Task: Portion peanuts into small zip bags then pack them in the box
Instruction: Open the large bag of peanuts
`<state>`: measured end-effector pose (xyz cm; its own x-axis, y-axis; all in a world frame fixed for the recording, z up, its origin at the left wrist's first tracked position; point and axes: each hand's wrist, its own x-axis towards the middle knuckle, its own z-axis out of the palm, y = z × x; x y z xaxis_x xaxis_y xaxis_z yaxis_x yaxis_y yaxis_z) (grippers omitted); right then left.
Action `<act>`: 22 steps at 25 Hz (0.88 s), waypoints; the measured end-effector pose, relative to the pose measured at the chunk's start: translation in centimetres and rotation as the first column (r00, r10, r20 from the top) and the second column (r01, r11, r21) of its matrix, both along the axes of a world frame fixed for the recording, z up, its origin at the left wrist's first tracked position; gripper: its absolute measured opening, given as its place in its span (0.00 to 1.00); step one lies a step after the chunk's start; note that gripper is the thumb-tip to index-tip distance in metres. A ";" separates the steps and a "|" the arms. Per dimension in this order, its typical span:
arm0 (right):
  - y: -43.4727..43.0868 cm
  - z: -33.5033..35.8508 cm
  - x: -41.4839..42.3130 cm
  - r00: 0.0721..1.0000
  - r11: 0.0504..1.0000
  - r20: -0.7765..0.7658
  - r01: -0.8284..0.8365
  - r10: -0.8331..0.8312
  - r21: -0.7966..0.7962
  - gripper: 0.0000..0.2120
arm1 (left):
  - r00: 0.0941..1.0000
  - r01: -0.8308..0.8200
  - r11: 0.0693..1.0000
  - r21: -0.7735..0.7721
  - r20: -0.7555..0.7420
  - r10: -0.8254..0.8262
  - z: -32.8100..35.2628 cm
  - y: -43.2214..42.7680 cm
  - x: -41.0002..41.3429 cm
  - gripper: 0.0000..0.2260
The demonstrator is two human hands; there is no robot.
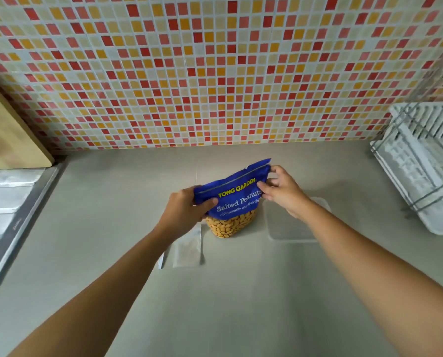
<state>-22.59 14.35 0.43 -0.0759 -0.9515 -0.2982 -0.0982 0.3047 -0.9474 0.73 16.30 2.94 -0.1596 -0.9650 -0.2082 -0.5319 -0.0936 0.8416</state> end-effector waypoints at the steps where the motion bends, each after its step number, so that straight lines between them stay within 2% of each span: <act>1: 0.3 -0.2 0.0 1.000 1.000 0.002 -0.009 0.009 0.004 0.14 | 0.999 0.006 1.000 -0.024 0.033 -0.005 -0.4 0.7 0.0 0.09; 4: 1.1 -0.9 0.3 0.998 0.999 -0.054 -0.038 0.039 0.012 0.15 | 0.991 0.027 0.995 -0.099 0.132 -0.013 -1.2 2.5 0.3 0.10; 6: 1.8 -0.3 0.5 0.967 0.996 -0.241 -0.088 0.083 -0.009 0.18 | 0.966 0.107 0.985 -0.136 0.248 -0.071 -1.2 3.1 0.5 0.12; 8: 2.4 0.5 0.7 0.886 0.996 -0.460 -0.083 0.055 -0.041 0.23 | 0.934 0.200 0.966 -0.166 0.329 -0.137 -0.4 3.3 0.8 0.14; 9: 2.7 0.9 0.9 0.853 0.997 -0.521 -0.046 0.005 -0.067 0.24 | 0.941 0.213 0.963 -0.165 0.300 -0.157 0.2 3.2 0.8 0.15; 11: 3.5 1.9 1.6 0.838 0.998 -0.544 -0.002 -0.037 -0.070 0.22 | 0.983 0.174 0.980 -0.098 0.083 -0.166 1.8 2.6 0.9 0.17; 13: 4.1 2.8 3.0 0.903 0.999 -0.429 -0.012 0.025 0.033 0.21 | 0.986 0.138 0.990 0.032 -0.100 -0.134 2.8 1.8 0.5 0.21; 16: 4.5 3.1 4.8 0.981 0.991 -0.196 0.027 0.000 0.134 0.22 | 0.980 0.201 0.967 0.155 -0.032 -0.198 2.9 0.7 -0.4 0.17; 19: 4.1 3.1 4.9 0.993 0.980 -0.103 0.067 -0.048 0.189 0.19 | 0.970 0.242 0.941 0.238 -0.039 -0.240 2.7 -0.1 -0.9 0.13; 22: 3.8 3.9 4.7 0.995 0.968 0.062 0.060 -0.078 0.244 0.16 | 0.955 0.297 0.915 0.272 -0.092 -0.282 3.0 -0.9 -0.8 0.13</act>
<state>-17.92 18.15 4.30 -0.1094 -0.8439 -0.5252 -0.0048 0.5288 -0.8487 -0.04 15.35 5.96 -0.4401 -0.7786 -0.4474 -0.5298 -0.1771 0.8294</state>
